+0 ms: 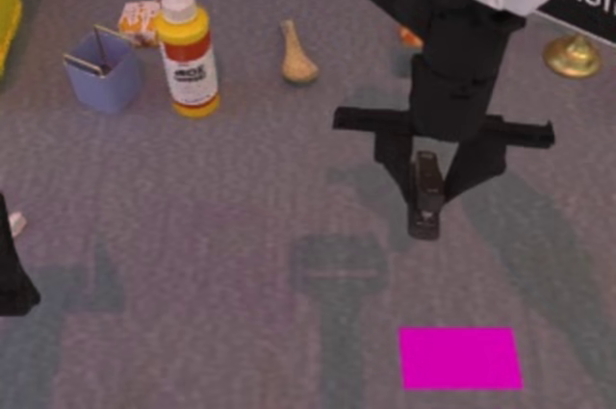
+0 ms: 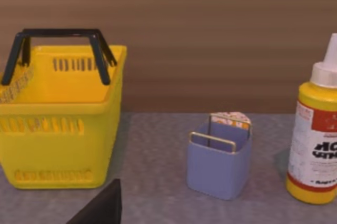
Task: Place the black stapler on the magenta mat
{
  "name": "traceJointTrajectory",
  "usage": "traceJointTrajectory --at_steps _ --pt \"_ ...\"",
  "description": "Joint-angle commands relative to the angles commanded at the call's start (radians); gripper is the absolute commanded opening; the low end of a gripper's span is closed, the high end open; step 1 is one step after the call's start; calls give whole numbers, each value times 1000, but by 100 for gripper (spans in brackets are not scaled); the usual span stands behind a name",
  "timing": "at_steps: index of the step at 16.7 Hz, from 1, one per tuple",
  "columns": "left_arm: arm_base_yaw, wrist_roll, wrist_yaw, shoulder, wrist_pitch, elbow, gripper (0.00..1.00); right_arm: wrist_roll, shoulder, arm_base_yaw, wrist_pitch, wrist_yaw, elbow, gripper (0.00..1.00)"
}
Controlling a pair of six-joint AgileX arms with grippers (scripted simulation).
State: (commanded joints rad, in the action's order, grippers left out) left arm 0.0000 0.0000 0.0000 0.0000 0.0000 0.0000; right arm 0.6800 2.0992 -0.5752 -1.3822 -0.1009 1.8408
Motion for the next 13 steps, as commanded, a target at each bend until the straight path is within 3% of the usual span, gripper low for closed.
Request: traceJointTrajectory --at_steps 6,13 --pt "0 0 0 0 0 0 100 -598 -204 -33 58 -29 -263 0" --pt "0 0 0 0 0 0 100 -1234 -425 -64 197 2 -554 0"
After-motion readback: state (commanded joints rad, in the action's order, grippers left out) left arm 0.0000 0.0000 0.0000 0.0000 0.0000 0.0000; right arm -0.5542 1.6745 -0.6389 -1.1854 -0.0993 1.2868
